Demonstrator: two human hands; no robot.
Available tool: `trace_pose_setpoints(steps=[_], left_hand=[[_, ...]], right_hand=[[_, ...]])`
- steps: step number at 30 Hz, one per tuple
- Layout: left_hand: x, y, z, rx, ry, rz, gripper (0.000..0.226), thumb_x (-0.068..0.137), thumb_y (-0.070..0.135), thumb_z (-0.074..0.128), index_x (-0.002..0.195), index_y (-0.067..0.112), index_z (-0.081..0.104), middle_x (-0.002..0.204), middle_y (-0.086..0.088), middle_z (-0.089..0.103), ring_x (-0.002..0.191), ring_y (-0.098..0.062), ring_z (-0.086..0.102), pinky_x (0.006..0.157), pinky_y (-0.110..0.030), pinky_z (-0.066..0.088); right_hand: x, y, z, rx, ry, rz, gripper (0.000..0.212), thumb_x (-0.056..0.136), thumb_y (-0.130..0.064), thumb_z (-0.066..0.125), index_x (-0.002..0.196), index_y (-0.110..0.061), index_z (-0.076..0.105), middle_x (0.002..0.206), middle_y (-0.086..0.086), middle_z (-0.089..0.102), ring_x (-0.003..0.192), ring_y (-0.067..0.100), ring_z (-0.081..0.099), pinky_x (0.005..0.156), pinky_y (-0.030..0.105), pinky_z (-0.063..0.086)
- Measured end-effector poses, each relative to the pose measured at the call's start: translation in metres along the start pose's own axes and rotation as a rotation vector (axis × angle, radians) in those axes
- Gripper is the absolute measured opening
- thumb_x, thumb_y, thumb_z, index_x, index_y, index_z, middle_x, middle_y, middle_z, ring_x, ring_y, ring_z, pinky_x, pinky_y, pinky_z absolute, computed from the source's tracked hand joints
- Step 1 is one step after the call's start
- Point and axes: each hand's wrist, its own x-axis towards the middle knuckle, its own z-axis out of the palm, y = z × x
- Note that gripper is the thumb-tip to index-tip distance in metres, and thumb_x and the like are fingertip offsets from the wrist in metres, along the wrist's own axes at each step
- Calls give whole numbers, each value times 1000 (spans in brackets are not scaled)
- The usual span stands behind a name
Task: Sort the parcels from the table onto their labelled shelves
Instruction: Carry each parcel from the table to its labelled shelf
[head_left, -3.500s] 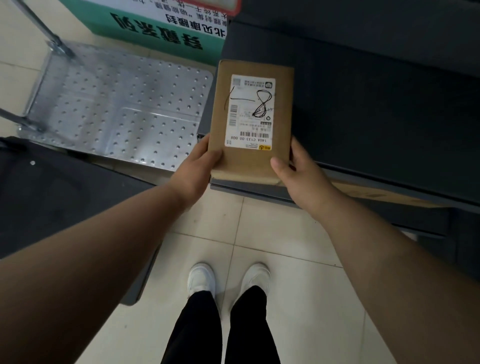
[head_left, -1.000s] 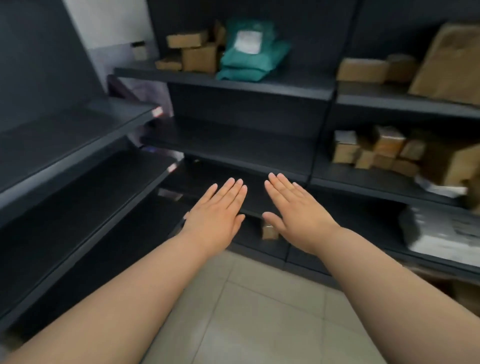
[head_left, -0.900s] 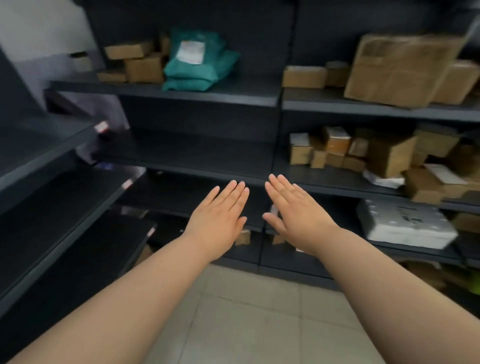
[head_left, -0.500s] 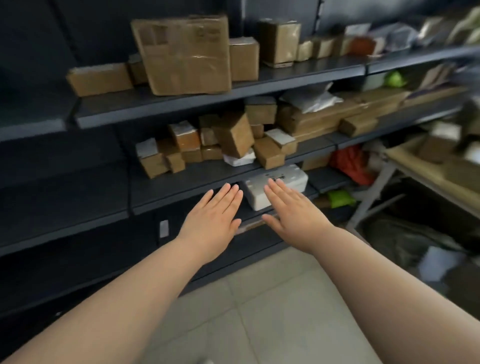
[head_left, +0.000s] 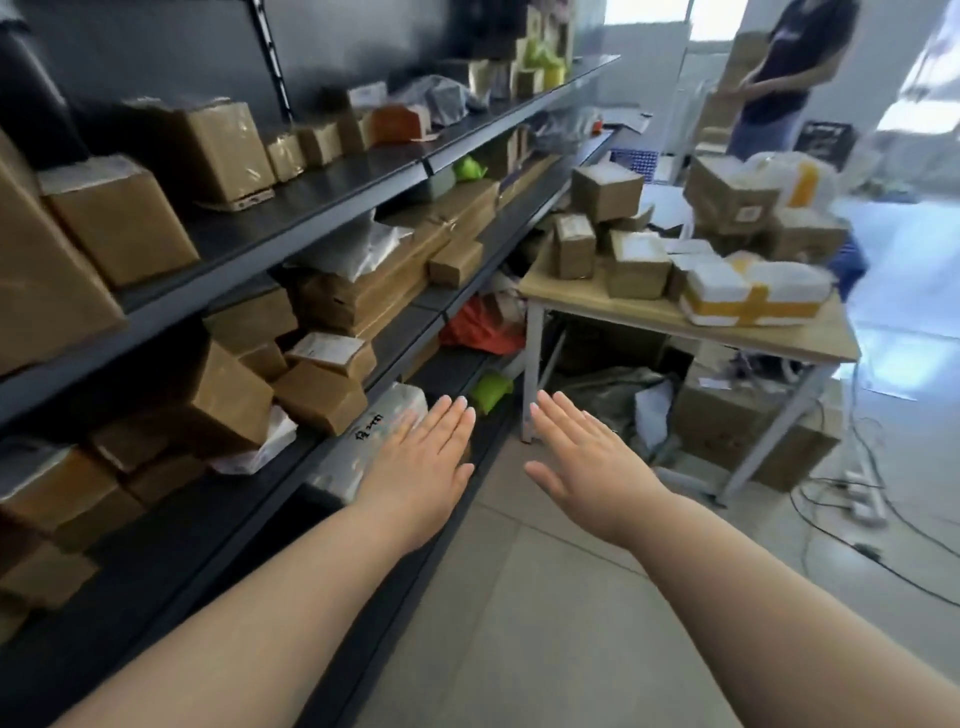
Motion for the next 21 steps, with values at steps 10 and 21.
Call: trace_pose_setpoints(steps=[10, 21], left_hand=[[141, 69, 6, 17, 39, 289, 59, 103, 39, 15, 150, 17, -13, 159, 3, -18, 145, -12, -19, 117, -34, -9], [329, 150, -23, 5, 27, 288, 59, 104, 38, 14, 150, 16, -13, 158, 1, -18, 145, -13, -18, 118, -33, -9]], right_hand=[[5, 120, -8, 14, 60, 300, 67, 99, -49, 26, 151, -18, -3, 159, -4, -11, 144, 10, -15, 114, 25, -8], [71, 309, -57, 11, 18, 383, 66, 100, -49, 24, 151, -19, -4, 158, -3, -12, 144, 9, -16, 115, 26, -6]])
